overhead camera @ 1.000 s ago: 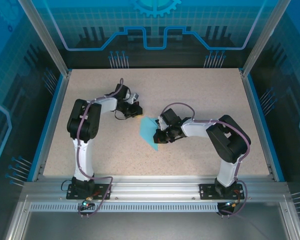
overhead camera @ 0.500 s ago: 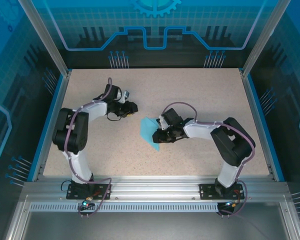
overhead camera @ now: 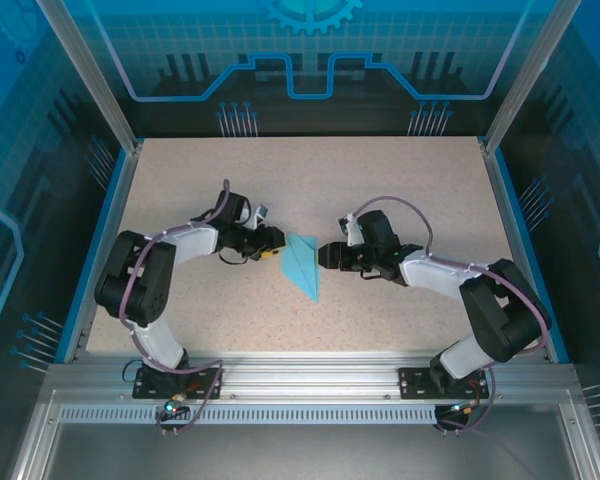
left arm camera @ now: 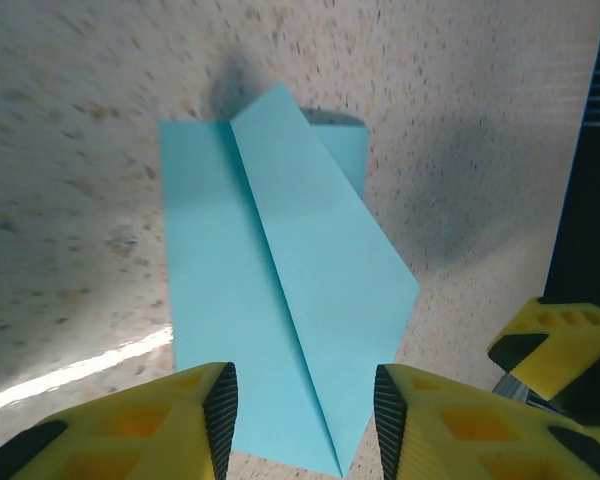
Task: Fold a paper plane with a square sheet of paper (fold left side to right side)
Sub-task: Fourth fold the wing at the center of the table, then turn over the paper at the center of the table.
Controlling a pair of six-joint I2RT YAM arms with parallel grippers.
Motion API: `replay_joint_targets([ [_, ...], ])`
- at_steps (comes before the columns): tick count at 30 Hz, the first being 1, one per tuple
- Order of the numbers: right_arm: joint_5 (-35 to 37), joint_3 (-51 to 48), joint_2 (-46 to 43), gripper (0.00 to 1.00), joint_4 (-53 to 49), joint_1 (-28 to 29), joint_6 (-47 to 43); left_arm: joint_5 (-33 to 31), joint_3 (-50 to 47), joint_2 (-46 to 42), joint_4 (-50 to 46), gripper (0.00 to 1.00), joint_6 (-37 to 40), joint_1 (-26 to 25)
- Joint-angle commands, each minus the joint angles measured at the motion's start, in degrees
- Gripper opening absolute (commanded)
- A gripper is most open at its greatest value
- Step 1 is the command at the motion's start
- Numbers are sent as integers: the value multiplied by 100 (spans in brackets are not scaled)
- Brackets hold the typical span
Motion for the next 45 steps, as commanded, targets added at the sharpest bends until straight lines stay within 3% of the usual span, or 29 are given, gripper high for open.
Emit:
replay_joint_targets([
  [1, -74, -140, -255, 52, 345, -49, 107, 246, 155, 320, 150, 43, -232, -158],
  [24, 299, -818, -1137, 56, 56, -198, 136, -172, 1176, 1209, -1022, 41, -128, -595],
  [43, 201, -946, -1159, 57, 65, -208, 203, 151, 1786, 1382, -993, 44, -211, -848],
  [45, 201, -970, -1178, 58, 73, -215, 221, 178, 1813, 1395, -962, 41, -194, -881],
])
